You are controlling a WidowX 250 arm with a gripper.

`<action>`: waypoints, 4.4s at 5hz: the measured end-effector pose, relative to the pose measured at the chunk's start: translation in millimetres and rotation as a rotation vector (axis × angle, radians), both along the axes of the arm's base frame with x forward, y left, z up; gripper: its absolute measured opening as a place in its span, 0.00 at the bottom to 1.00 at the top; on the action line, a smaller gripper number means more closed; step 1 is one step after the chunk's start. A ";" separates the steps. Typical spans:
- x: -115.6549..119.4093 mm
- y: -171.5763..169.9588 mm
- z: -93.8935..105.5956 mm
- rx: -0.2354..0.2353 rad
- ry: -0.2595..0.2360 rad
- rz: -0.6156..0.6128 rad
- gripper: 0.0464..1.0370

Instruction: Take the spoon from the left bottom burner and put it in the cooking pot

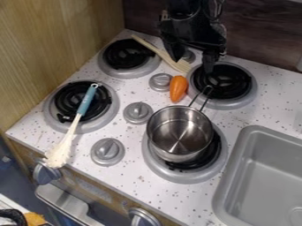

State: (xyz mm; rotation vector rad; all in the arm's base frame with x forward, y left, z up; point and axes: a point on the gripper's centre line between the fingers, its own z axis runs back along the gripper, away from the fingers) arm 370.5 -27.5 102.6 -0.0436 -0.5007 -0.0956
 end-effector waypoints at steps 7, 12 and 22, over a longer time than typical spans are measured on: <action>-54.4 95.5 -15.2 0.151 0.089 0.195 0.96; -72.9 153.3 -75.6 0.051 0.132 0.234 0.96; -48.1 112.7 -73.1 -0.021 0.227 0.233 0.20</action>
